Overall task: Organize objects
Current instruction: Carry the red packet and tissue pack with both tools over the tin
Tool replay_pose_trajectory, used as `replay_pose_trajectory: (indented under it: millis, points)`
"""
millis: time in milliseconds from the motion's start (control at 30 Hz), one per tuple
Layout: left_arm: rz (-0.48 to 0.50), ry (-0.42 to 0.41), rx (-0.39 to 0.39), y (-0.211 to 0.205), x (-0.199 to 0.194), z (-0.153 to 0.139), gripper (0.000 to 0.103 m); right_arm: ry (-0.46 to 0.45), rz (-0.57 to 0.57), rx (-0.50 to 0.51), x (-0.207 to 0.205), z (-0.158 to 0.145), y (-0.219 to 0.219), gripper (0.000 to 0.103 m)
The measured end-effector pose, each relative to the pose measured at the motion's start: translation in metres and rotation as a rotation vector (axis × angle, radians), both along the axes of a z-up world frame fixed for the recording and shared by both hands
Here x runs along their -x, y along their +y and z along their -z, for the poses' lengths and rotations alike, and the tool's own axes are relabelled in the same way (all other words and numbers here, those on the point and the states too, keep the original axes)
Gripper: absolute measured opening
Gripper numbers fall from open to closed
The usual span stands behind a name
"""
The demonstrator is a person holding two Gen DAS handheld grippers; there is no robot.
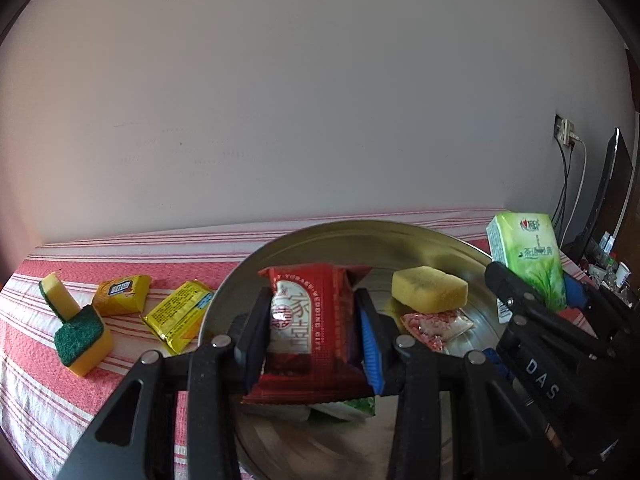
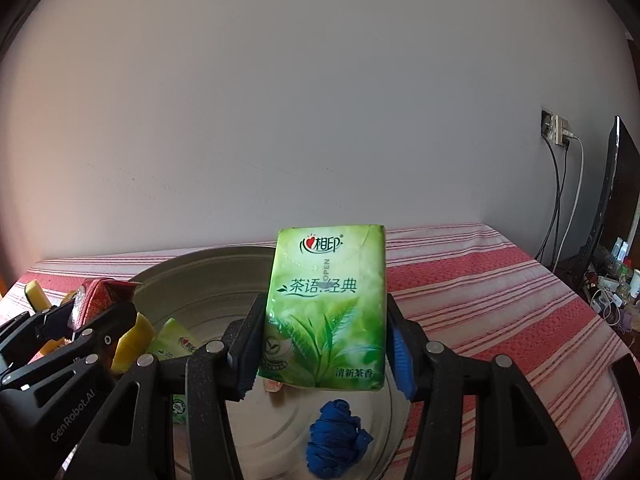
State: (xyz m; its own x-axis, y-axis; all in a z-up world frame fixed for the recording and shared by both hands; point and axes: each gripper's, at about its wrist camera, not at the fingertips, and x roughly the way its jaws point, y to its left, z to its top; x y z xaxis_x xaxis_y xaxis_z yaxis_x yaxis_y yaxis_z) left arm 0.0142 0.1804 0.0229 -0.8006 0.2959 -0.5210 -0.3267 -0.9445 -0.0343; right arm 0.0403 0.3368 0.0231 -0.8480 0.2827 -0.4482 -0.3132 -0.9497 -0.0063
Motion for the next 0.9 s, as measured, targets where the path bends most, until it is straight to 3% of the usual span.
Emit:
replay_pose_trajectory:
  millis: [600, 900]
  points:
    - [-0.024, -0.023, 0.048, 0.009, 0.006, 0.005, 0.039, -0.075, -0.003, -0.011, 0.003, 0.009, 0.002, 0.056]
    - [-0.04, -0.038, 0.109, 0.011, 0.008, 0.01, 0.039, -0.089, -0.002, -0.016, 0.006, 0.015, 0.005, 0.056]
